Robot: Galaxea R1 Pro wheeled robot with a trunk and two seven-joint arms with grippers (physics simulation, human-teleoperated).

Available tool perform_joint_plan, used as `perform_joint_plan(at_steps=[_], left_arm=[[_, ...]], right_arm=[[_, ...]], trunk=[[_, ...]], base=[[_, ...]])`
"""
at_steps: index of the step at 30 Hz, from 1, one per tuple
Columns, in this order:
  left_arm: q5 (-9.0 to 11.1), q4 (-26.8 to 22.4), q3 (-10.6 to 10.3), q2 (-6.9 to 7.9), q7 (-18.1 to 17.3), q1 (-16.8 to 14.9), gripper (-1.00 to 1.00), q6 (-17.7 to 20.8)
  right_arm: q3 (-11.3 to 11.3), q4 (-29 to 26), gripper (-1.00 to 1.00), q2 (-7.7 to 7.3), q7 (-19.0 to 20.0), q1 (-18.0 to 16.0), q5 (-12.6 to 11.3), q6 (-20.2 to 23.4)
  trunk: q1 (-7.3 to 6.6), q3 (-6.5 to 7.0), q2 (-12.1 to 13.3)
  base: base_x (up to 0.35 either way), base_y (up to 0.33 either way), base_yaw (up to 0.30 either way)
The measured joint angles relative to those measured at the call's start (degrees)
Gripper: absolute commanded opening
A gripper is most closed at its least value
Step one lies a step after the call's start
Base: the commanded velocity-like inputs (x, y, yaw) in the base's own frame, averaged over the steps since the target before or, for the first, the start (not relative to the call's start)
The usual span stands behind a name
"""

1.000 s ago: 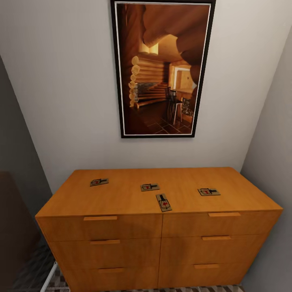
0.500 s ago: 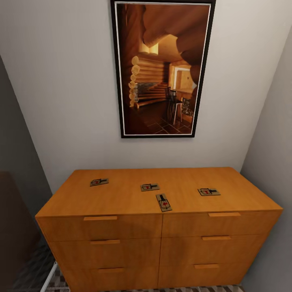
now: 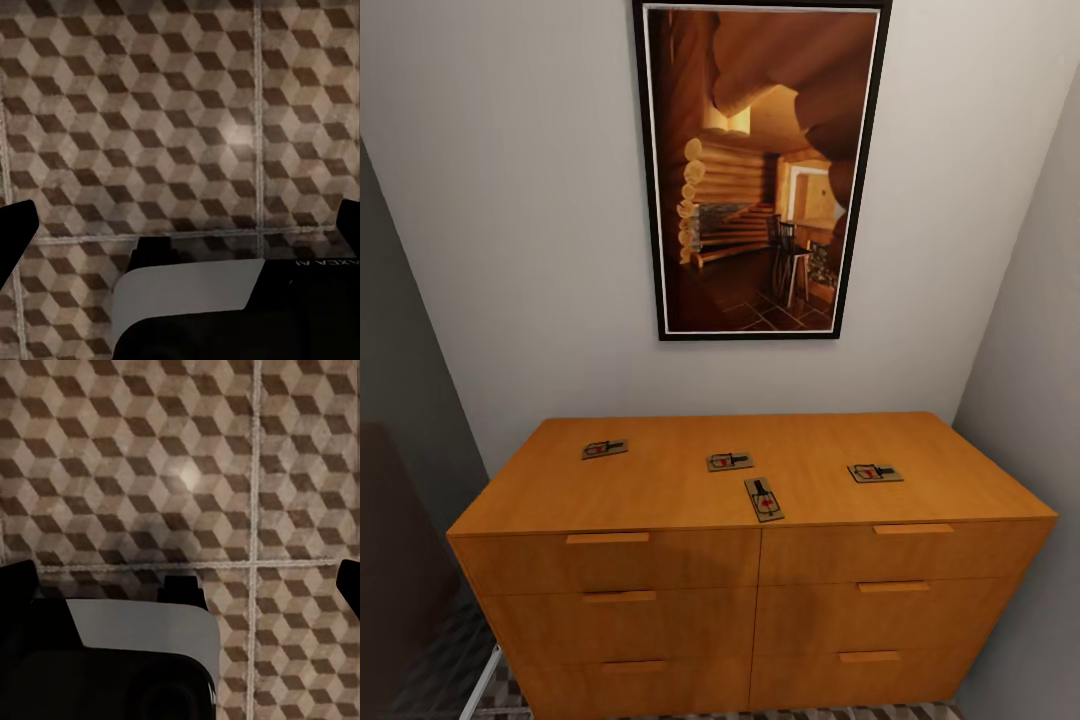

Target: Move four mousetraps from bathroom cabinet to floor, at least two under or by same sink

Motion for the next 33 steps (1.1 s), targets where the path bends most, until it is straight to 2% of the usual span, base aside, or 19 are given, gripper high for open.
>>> perform_joint_plan(at_steps=[5, 10, 17, 25, 33], left_arm=[[-0.03, -3.04, 0.01, 0.17, -0.01, 0.0, 1.0, 0.6], [-0.01, -7.86, 0.05, 1.02, -0.06, 0.0, 1.0, 2.59], [0.13, -19.52, 0.03, 2.09, -0.12, 0.0, 1.0, 9.27], [0.2, -32.68, -0.01, 2.25, -0.1, 0.0, 1.0, 18.33], [0.19, -37.69, -0.14, 2.15, -0.09, 0.0, 1.0, 21.76]], right_arm=[[-0.05, -2.51, 1.0, 0.06, -0.11, 0.0, 0.0, 0.58], [-0.06, -6.58, 1.0, 0.04, -0.2, -0.01, 0.0, 1.12], [-0.11, -15.44, 1.0, -0.11, -0.27, 0.0, 0.01, 5.66], [-0.93, -27.76, 1.0, -0.81, -0.26, 0.01, 0.01, 13.11], [-2.33, -34.14, 1.0, -1.08, -0.25, 0.03, 0.01, 16.43]], trunk=[[0.0, 0.0, 0.0], [0.0, 0.0, 0.0], [0.0, 0.0, 0.0], [0.0, -0.01, 0.0], [0.0, -0.01, 0.0]], base=[[0.0, 0.0, 0.0], [0.0, 0.0, 0.0], [0.0, 0.0, 0.0], [0.0, 0.0, 0.0], [0.0, 0.0, 0.0]])
